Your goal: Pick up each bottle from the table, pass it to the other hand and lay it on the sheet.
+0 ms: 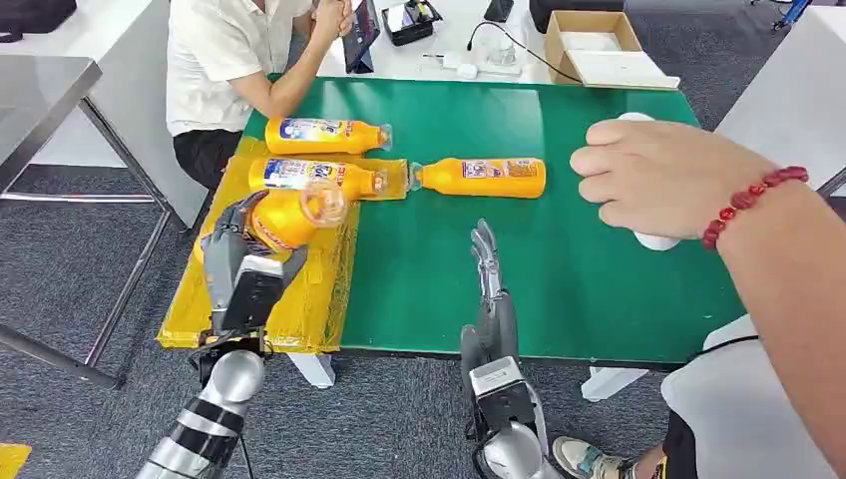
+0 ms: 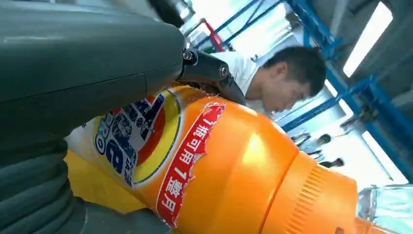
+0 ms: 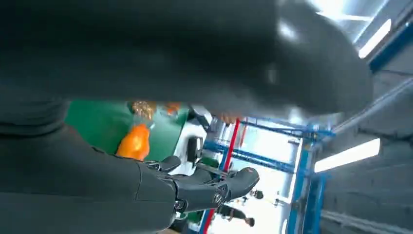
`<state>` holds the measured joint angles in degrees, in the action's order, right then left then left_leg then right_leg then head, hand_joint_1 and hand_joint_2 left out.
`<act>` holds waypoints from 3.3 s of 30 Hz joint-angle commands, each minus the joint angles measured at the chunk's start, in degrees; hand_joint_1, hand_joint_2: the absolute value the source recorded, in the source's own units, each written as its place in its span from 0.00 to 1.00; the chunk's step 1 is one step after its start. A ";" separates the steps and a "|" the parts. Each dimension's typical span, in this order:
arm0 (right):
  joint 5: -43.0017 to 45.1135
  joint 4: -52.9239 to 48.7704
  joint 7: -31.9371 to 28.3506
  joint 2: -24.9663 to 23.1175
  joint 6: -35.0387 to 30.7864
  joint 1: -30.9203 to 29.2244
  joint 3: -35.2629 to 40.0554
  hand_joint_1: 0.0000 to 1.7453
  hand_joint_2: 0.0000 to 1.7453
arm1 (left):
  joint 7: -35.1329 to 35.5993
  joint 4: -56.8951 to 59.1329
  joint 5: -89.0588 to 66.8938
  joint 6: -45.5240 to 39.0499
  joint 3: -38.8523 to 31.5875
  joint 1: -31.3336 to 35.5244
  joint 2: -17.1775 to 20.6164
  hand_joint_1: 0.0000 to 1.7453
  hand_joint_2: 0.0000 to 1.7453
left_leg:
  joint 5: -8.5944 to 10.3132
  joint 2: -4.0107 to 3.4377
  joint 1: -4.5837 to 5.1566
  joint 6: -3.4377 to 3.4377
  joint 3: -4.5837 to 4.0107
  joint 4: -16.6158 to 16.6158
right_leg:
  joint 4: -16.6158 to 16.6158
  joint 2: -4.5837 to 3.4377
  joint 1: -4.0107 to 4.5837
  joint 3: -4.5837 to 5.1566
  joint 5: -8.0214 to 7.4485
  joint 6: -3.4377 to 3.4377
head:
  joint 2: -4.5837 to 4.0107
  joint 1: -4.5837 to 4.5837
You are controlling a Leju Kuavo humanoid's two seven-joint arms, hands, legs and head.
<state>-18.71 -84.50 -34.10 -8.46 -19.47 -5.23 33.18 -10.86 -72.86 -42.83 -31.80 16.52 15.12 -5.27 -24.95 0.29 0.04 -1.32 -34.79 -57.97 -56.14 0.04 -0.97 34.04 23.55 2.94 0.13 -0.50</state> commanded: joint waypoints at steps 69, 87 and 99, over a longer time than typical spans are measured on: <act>15.99 3.37 -0.12 -1.87 10.44 6.51 -4.08 0.00 0.00 | -9.51 -9.77 40.93 17.69 -3.57 -1.35 -0.45 0.00 1.00 | -0.10 -0.01 -0.04 0.14 0.20 -0.01 | -0.02 0.02 0.05 -0.21 0.10 -0.15 | 0.00 -0.02; -4.19 0.74 6.34 2.29 -16.00 6.71 -14.61 0.00 1.00 | -9.32 -18.38 58.26 23.41 11.29 -20.15 -1.12 0.00 1.00 | -0.09 0.18 -0.02 0.08 0.14 0.06 | 0.13 0.23 0.03 -0.21 0.11 -0.10 | 0.00 -0.02; -38.28 29.07 19.74 8.13 -20.53 -6.27 -18.88 0.00 1.00 | -11.10 -16.06 48.55 20.16 10.91 -19.78 -1.52 0.00 1.00 | 0.01 0.00 -0.03 0.04 0.20 0.16 | 0.25 0.05 0.05 -0.25 -0.05 -0.06 | 0.00 -0.02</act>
<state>-45.55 -82.46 -18.72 -5.48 -37.11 1.13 17.88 -22.21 -92.13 11.47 -10.03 25.92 -5.91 -7.30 -24.93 0.42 0.06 -1.31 -34.90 -57.96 -56.11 0.21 -0.98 34.09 23.55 2.95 0.13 -0.52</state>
